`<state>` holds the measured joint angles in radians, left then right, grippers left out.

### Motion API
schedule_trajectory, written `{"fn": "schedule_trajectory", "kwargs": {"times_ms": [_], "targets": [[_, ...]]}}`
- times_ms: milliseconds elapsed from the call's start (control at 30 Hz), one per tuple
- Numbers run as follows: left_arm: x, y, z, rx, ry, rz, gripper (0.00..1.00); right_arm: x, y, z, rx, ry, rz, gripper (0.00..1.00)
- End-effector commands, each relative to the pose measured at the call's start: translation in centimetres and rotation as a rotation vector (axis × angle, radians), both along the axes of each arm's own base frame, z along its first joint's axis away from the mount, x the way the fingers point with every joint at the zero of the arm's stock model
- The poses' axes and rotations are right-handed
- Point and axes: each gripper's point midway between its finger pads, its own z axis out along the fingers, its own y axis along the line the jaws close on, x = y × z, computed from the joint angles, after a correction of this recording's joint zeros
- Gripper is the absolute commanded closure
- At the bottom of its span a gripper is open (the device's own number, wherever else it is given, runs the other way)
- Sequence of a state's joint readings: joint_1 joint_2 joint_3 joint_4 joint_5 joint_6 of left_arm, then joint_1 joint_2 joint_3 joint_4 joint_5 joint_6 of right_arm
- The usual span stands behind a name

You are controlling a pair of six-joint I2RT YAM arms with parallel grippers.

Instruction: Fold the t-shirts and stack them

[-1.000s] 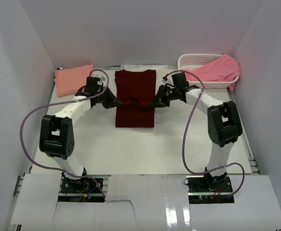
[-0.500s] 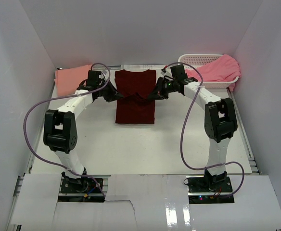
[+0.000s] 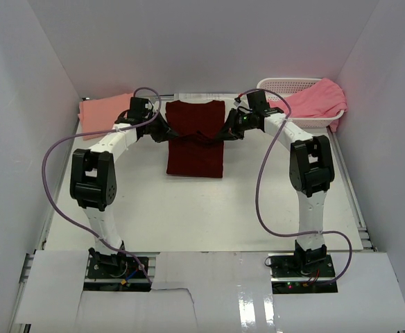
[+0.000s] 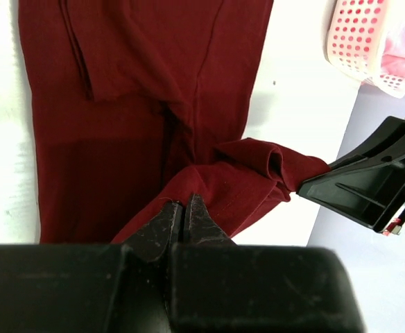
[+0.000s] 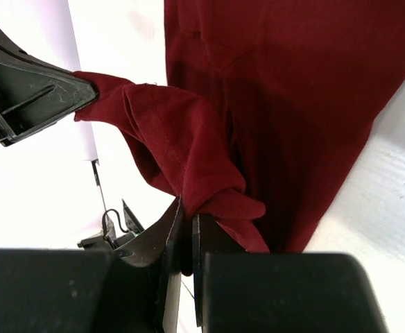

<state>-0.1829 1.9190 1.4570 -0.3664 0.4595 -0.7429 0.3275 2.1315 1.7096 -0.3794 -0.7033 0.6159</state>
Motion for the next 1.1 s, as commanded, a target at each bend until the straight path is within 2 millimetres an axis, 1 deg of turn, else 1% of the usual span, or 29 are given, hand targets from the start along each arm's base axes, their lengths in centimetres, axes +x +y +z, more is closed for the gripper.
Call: {"fn": "schedule_trajectory", "kwargs": {"times_ms": [0,67,100,133,167,233,267,333,367,433,467,533,633,667,733,767,867,1067], "targets": [[1.8,0.6,1.7,0.006,-0.063,0.012,1.0,1.6,0.0,1.3,0.012,-0.049,0.008,0.92],[2.2,0.5,1.5,0.005,-0.064,0.011,1.0,2.0,-0.2,1.1,0.011,-0.046,0.004,0.92],[2.3,0.5,1.4,0.005,-0.059,0.011,1.0,2.2,-0.2,0.7,0.009,-0.042,0.004,0.92],[2.4,0.5,0.9,0.006,-0.053,0.011,1.0,2.4,-0.1,0.8,0.013,-0.047,0.005,0.92],[2.6,0.4,0.9,0.004,-0.056,0.008,1.0,2.6,-0.2,0.7,0.013,-0.045,0.003,0.92],[2.8,0.4,0.3,0.007,-0.05,0.011,1.0,3.1,-0.2,0.4,0.019,-0.044,0.003,0.92],[3.0,0.4,0.4,0.007,-0.053,0.012,1.0,3.3,-0.1,-0.2,0.019,-0.03,0.002,0.92],[3.3,0.5,-0.4,0.01,-0.041,0.013,1.0,3.8,-0.1,-0.1,0.034,-0.029,0.003,0.92],[3.5,0.4,-0.4,0.01,-0.044,0.013,1.0,4.0,0.0,-0.5,0.035,-0.022,0.005,0.92],[3.8,0.6,-1.1,0.013,-0.033,0.017,1.0,4.5,0.1,-0.5,0.035,-0.029,0.0,0.92],[4.0,0.6,-1.0,0.011,-0.038,0.017,1.0,4.7,0.1,-0.9,0.035,-0.022,-0.001,0.92],[4.2,0.6,-1.5,0.012,-0.031,0.019,1.0,5.2,0.2,-1.1,0.039,-0.021,-0.005,0.92],[4.7,0.5,-1.6,0.01,-0.043,0.019,1.0,5.8,0.2,-1.1,0.045,-0.029,-0.007,0.92],[4.9,0.5,-1.9,0.01,-0.042,0.019,1.0,6.2,0.3,-1.3,0.046,-0.032,-0.007,0.92],[5.3,0.5,-1.9,0.011,-0.052,0.021,1.0,6.6,0.4,-1.6,0.05,-0.032,-0.011,0.92],[5.4,0.4,-2.1,0.01,-0.048,0.018,1.0,6.9,0.3,-1.4,0.056,-0.041,-0.014,0.92],[6.0,0.4,-2.1,0.008,-0.06,0.018,1.0,7.4,0.4,-1.4,0.07,-0.053,-0.019,0.92],[6.8,0.2,-2.0,0.0,-0.086,0.012,1.0,8.1,0.4,-1.8,0.084,-0.062,-0.024,0.92]]}}
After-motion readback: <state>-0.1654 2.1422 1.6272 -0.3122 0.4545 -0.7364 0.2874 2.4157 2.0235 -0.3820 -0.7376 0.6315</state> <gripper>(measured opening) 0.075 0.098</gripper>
